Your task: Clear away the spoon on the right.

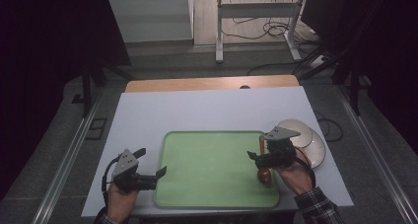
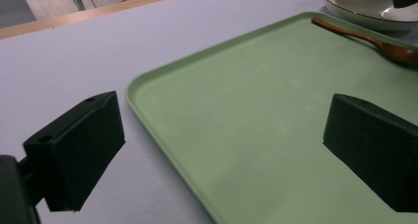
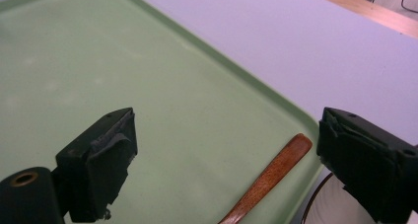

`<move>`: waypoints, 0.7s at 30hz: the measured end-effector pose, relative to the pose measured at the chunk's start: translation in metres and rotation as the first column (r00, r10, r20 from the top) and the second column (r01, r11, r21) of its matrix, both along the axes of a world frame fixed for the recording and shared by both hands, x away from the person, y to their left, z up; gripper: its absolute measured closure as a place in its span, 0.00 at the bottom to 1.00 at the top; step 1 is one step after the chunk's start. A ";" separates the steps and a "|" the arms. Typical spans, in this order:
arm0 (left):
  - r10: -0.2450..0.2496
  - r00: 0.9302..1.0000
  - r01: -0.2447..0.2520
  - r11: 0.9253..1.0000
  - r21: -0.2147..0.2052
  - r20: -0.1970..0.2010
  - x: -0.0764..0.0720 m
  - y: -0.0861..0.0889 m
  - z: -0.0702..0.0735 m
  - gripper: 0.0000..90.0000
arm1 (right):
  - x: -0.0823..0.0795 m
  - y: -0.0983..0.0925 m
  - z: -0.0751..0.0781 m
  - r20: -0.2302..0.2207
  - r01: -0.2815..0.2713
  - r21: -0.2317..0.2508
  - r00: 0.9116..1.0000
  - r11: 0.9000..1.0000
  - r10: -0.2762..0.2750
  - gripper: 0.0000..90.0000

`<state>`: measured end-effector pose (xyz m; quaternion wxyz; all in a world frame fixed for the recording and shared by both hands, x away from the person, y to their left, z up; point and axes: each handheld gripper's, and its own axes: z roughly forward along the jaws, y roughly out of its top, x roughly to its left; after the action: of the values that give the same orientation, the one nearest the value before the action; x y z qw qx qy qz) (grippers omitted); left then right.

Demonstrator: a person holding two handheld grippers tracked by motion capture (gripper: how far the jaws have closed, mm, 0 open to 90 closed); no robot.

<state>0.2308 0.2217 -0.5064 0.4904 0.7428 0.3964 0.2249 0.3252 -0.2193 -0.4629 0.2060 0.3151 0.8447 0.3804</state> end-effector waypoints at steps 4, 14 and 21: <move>-0.001 1.000 0.001 1.000 0.003 0.000 0.000 0.000 0.000 0.02 | -0.004 -0.004 0.002 0.021 -0.005 0.014 1.000 1.000 0.005 0.09; -0.003 1.000 0.003 1.000 0.005 -0.001 0.000 0.000 0.000 0.02 | -0.014 -0.015 0.000 0.020 0.006 0.046 1.000 0.999 -0.007 0.08; -0.002 1.000 0.002 1.000 0.008 -0.003 0.000 0.000 0.000 0.02 | -0.017 -0.022 -0.002 0.021 0.018 0.037 1.000 0.999 -0.019 0.06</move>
<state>0.2311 0.2213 -0.5067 0.4872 0.7454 0.3955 0.2250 0.3082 -0.2418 -0.4650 0.2125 0.3228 0.8323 0.3974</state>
